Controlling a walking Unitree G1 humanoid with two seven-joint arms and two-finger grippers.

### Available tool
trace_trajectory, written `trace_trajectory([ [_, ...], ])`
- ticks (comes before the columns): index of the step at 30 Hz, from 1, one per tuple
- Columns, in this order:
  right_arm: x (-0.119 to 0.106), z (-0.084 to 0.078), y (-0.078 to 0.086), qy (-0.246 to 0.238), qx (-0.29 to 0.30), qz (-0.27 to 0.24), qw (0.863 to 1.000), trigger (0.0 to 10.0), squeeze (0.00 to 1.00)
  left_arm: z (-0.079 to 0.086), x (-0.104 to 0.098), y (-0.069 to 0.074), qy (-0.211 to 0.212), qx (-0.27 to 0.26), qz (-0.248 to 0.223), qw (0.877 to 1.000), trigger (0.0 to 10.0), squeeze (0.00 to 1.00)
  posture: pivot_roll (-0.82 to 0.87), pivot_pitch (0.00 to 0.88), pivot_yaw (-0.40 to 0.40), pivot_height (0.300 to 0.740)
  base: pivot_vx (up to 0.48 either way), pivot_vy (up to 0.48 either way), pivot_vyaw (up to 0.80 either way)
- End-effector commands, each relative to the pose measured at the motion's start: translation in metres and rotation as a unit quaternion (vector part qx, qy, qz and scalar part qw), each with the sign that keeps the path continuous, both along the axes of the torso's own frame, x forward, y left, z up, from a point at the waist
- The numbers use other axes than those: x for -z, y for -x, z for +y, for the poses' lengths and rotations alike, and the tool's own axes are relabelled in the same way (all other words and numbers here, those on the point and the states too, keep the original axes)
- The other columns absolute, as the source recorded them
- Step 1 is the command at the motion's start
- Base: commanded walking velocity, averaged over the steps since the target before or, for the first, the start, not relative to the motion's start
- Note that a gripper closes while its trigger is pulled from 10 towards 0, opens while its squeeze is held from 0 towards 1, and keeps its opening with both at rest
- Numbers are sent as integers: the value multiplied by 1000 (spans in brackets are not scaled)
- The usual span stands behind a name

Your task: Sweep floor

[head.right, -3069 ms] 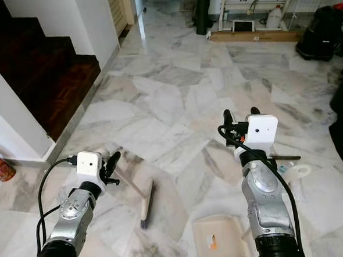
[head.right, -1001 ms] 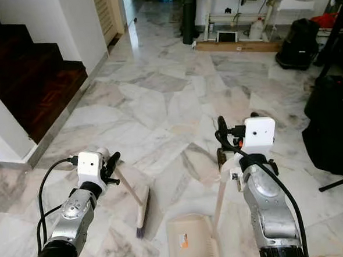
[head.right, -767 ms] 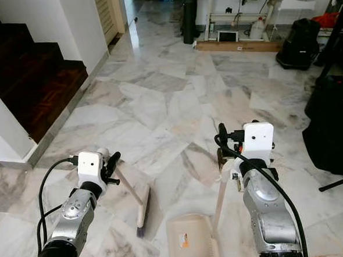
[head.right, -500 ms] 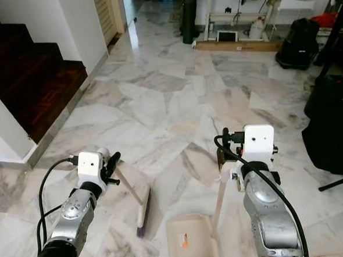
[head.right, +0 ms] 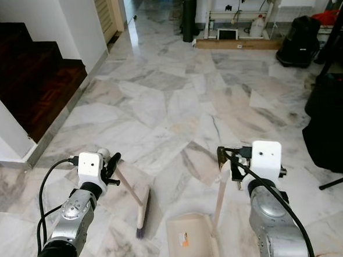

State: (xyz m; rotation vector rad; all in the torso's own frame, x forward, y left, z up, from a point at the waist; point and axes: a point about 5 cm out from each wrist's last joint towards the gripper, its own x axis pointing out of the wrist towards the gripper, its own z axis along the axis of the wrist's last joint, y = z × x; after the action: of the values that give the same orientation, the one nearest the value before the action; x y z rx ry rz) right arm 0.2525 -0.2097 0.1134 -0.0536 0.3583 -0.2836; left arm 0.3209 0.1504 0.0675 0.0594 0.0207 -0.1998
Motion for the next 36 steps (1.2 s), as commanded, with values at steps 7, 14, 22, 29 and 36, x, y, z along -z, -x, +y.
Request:
trace_trajectory([
  [7,15,9,3,-36,-24,24,999,10000,0,-2,-7,-4,-10,7,-14,1000,10000,0,-194,68,10,740,0,0,0],
  [14,19,16,4,-41,-62,4,997,10000,0,-3,-7,-4,-11,8,-16,1000,10000,0,-191,68,9,740,0,0,0],
  [22,29,12,10,-28,-70,19,997,10000,0,-4,-7,-4,-11,11,-17,1000,10000,0,-197,70,11,740,0,0,0],
  [29,45,18,13,-29,-96,26,995,10000,0,-5,-8,-4,-11,12,-18,1000,10000,0,-197,70,11,740,0,0,0],
  [36,51,24,14,-24,-133,3,991,10000,0,-4,-8,-5,-12,10,-19,1000,10000,0,-189,71,11,740,0,0,0],
])
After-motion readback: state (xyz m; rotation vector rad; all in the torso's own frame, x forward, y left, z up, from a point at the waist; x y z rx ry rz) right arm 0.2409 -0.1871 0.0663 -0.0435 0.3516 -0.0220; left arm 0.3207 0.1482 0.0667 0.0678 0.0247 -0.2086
